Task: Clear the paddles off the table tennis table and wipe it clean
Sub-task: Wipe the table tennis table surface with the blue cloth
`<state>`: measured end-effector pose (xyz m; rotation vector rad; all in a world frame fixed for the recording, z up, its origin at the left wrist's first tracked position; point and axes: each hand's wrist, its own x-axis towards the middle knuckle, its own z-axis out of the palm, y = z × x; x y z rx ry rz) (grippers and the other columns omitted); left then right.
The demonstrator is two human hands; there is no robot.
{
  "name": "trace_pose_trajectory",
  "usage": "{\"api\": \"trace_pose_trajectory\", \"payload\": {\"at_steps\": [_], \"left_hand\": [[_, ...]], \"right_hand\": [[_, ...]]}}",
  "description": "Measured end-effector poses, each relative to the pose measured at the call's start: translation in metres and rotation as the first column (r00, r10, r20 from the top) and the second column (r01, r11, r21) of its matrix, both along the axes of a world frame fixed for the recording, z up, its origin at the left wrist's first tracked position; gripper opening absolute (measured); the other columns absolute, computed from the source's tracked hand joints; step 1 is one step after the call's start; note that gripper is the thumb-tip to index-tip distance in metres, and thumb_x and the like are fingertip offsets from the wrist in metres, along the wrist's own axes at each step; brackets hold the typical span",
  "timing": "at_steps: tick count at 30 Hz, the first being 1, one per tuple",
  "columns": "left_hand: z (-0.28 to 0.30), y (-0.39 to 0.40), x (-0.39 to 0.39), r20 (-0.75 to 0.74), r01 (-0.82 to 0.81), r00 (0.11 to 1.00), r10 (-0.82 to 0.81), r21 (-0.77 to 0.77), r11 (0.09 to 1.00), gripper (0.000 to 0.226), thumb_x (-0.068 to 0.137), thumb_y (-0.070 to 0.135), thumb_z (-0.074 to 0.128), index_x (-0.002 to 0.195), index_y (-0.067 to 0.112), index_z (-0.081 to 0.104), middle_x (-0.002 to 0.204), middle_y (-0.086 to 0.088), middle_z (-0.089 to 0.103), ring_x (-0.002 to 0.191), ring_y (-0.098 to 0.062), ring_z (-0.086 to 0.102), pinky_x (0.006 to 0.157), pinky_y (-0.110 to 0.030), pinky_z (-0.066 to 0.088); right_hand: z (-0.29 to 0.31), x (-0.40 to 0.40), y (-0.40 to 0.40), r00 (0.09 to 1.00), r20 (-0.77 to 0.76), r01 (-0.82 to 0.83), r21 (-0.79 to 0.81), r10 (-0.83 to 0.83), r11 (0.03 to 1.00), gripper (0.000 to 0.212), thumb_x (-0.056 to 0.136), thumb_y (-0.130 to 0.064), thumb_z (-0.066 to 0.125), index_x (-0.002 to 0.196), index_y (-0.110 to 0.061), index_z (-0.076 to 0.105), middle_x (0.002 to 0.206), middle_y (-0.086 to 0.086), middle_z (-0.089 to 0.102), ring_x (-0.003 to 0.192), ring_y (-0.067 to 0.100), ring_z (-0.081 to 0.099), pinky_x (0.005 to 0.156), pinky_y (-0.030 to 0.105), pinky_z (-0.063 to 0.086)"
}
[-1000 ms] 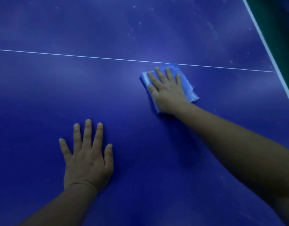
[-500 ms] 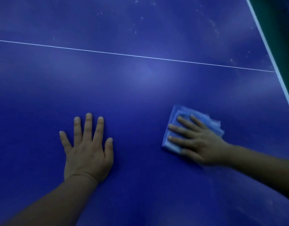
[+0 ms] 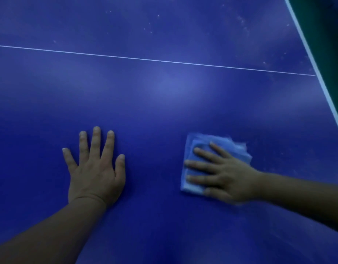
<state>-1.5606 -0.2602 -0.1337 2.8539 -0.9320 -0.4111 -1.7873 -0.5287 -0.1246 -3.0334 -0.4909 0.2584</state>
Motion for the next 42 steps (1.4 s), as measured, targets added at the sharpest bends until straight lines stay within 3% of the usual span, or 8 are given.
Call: {"api": "trace_pose_trajectory", "payload": {"at_steps": [5, 8, 19, 25, 35, 37, 40, 42], "left_hand": [[-0.001, -0.001, 0.0, 0.012, 0.0, 1.0, 0.0, -0.006, 1.0, 0.073, 0.092, 0.06, 0.005, 0.159, 0.03, 0.003, 0.167, 0.003, -0.008, 0.152, -0.021, -0.019, 0.119, -0.057, -0.013], [-0.003, -0.001, 0.0, 0.023, -0.002, 1.0, 0.002, 0.01, 1.0, 0.073, 0.092, 0.06, 0.004, 0.159, 0.031, -0.001, 0.167, 0.004, -0.011, 0.151, -0.02, -0.021, 0.119, -0.057, -0.013], [0.001, 0.001, -0.003, 0.026, 0.014, 1.0, -0.014, 0.006, 1.0, 0.069, 0.096, 0.058, 0.006, 0.159, 0.029, -0.001, 0.167, 0.001, -0.009, 0.152, -0.025, -0.017, 0.119, -0.061, -0.011], [0.001, 0.001, -0.005, 0.039, 0.014, 0.999, -0.014, -0.005, 1.0, 0.066, 0.1, 0.055, 0.015, 0.159, 0.028, 0.003, 0.168, 0.0, -0.007, 0.153, -0.025, -0.015, 0.118, -0.062, -0.009], [0.016, 0.031, -0.025, -0.124, 0.076, 0.987, -0.102, -0.197, 0.978, 0.089, 0.086, 0.063, 0.014, 0.159, 0.015, 0.001, 0.167, -0.009, -0.005, 0.153, -0.026, -0.013, 0.121, -0.054, -0.011], [0.02, 0.061, -0.056, -0.067, 0.202, 0.973, -0.22, -0.208, 0.957, 0.085, 0.089, 0.061, 0.014, 0.16, 0.015, 0.005, 0.167, -0.009, -0.003, 0.153, -0.024, -0.011, 0.121, -0.05, -0.011], [0.018, 0.112, -0.105, -0.034, 0.351, 0.931, -0.364, -0.193, 0.916, 0.081, 0.092, 0.062, 0.009, 0.16, 0.018, 0.007, 0.168, -0.003, -0.004, 0.153, -0.016, -0.015, 0.119, -0.044, -0.017], [0.012, 0.14, -0.125, -0.009, 0.387, 0.92, -0.393, -0.156, 0.909, 0.079, 0.094, 0.061, 0.009, 0.159, 0.018, 0.009, 0.168, -0.003, -0.003, 0.152, -0.015, -0.017, 0.12, -0.045, -0.017]], "right_hand": [[-0.001, 0.088, -0.137, 0.7, 0.055, 0.714, -0.07, -0.712, 0.696, 0.083, 0.092, -0.073, 0.0, 0.155, -0.026, 0.025, 0.161, 0.01, 0.028, 0.148, 0.038, 0.023, 0.115, 0.062, 0.02], [0.002, 0.101, -0.155, 0.528, 0.056, 0.849, -0.066, -0.847, 0.525, 0.081, 0.085, -0.066, 0.001, 0.157, -0.032, 0.02, 0.166, -0.002, 0.015, 0.151, 0.029, 0.011, 0.117, 0.06, 0.012], [0.002, -0.09, 0.036, 0.95, 0.0, 0.311, -0.043, -0.311, 0.949, 0.049, 0.104, -0.054, 0.028, 0.148, -0.037, 0.039, 0.161, 0.002, 0.03, 0.149, 0.036, 0.023, 0.115, 0.061, 0.018], [-0.006, -0.008, -0.021, 0.361, 0.093, 0.931, 0.029, -0.928, 0.365, 0.065, 0.095, -0.06, 0.016, 0.155, -0.037, 0.027, 0.165, -0.007, 0.019, 0.152, 0.026, 0.01, 0.119, 0.058, 0.008], [0.0, -0.194, 0.192, 0.812, 0.047, 0.583, -0.019, -0.581, 0.812, 0.05, 0.104, -0.054, 0.027, 0.151, -0.039, 0.034, 0.161, -0.002, 0.026, 0.149, 0.032, 0.022, 0.115, 0.06, 0.019], [-0.003, -0.166, 0.155, 0.627, 0.092, 0.776, 0.018, -0.774, 0.63, 0.054, 0.102, -0.058, 0.02, 0.152, -0.039, 0.028, 0.161, -0.002, 0.03, 0.149, 0.032, 0.023, 0.115, 0.061, 0.018], [-0.001, -0.118, 0.136, 0.078, 0.023, 0.992, 0.098, -0.997, 0.08, 0.056, 0.101, -0.056, 0.023, 0.155, -0.042, 0.021, 0.166, -0.008, 0.013, 0.153, 0.026, 0.004, 0.12, 0.058, 0.003], [-0.006, -0.102, 0.174, 0.01, 0.088, 0.994, 0.109, -0.996, 0.019, 0.055, 0.101, -0.051, 0.03, 0.154, -0.038, 0.029, 0.165, -0.005, 0.018, 0.152, 0.03, 0.01, 0.119, 0.062, 0.008]]}}
